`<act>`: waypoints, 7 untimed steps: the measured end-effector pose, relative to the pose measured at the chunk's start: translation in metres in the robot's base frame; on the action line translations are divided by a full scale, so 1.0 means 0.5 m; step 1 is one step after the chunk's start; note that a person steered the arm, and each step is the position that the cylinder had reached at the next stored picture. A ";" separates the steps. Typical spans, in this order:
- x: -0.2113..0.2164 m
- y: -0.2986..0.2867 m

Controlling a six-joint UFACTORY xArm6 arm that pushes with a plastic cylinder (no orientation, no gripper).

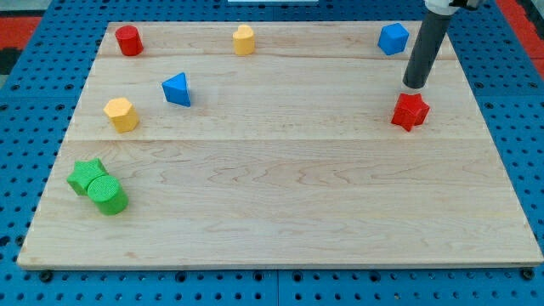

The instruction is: Move the red star towards the right center

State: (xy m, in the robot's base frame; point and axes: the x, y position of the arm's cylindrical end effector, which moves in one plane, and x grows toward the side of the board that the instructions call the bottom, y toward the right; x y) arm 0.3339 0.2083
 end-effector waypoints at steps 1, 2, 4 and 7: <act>-0.038 0.000; -0.077 -0.016; -0.066 -0.162; 0.053 -0.232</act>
